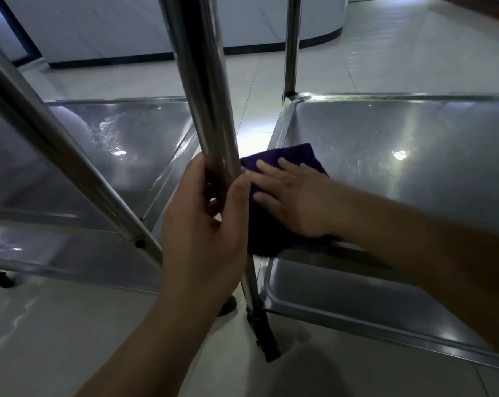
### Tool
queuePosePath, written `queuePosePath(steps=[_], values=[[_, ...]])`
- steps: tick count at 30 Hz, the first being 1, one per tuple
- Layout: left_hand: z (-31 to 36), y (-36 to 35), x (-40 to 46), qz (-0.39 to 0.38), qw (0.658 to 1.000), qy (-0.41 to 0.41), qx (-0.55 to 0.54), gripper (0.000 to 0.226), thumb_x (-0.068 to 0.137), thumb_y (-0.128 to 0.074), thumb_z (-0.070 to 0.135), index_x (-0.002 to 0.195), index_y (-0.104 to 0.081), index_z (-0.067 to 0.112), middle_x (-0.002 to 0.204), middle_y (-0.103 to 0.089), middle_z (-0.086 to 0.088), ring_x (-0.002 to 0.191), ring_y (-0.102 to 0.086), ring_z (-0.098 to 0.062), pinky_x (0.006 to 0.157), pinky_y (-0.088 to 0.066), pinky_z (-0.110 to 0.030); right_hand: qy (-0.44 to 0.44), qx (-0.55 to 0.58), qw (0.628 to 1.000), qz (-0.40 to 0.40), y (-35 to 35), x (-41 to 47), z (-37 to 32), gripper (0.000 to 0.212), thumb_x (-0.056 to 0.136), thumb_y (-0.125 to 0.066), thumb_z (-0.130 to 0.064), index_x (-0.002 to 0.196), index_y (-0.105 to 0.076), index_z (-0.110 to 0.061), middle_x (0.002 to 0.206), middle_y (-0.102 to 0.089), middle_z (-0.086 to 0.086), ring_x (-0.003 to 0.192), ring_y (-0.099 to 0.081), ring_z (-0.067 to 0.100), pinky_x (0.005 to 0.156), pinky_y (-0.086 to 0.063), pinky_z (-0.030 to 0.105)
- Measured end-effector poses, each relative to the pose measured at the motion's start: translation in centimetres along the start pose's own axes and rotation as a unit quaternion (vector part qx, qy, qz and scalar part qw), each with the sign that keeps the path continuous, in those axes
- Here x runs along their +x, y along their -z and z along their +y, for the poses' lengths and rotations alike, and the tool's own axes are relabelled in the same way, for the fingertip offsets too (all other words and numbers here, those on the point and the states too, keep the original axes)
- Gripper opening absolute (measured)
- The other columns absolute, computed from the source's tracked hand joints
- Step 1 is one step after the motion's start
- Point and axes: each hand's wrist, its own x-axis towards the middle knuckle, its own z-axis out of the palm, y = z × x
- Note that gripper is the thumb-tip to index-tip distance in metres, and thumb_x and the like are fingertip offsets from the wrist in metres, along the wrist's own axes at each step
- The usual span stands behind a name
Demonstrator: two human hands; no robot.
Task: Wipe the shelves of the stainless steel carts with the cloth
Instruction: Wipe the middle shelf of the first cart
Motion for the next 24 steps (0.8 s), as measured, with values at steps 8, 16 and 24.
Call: queuePosePath(steps=[8,16,24], values=[[0.0,-0.1,0.0,-0.006,1.0,0.024,-0.003,0.007,0.101,-0.064,0.028,0.099,-0.061,0.034,0.094,-0.07,0.01,0.094,-0.07,-0.013,0.076,-0.053,-0.013,-0.233,0.066,0.97,-0.014,2.2,8.3,8.5,0.065,0.095,-0.019,-0.053,0.158,-0.004,-0.049,0.172,-0.001,0.005,0.156,-0.001,0.037,0.12,-0.005,0.061],[-0.3,0.2,0.2,-0.011,1.0,0.009,0.012,0.008,0.102,-0.063,0.027,0.109,-0.063,0.029,0.098,-0.07,0.016,0.097,-0.071,-0.006,0.076,-0.051,-0.009,-0.045,0.017,0.999,-0.017,-1.2,-0.4,-1.6,0.061,0.088,-0.015,-0.058,0.147,-0.001,-0.055,0.171,0.007,-0.001,0.155,0.008,0.039,0.118,-0.001,0.066],[-0.1,0.0,0.0,-0.005,1.0,-0.009,0.008,0.006,0.103,-0.062,0.023,0.106,-0.061,0.028,0.092,-0.07,0.003,0.088,-0.071,-0.014,0.073,-0.052,-0.012,-0.151,0.044,0.984,0.081,-2.4,-9.6,-1.6,0.064,0.093,0.003,-0.061,0.156,0.0,-0.048,0.171,-0.008,-0.006,0.157,-0.007,0.027,0.122,-0.005,0.048]])
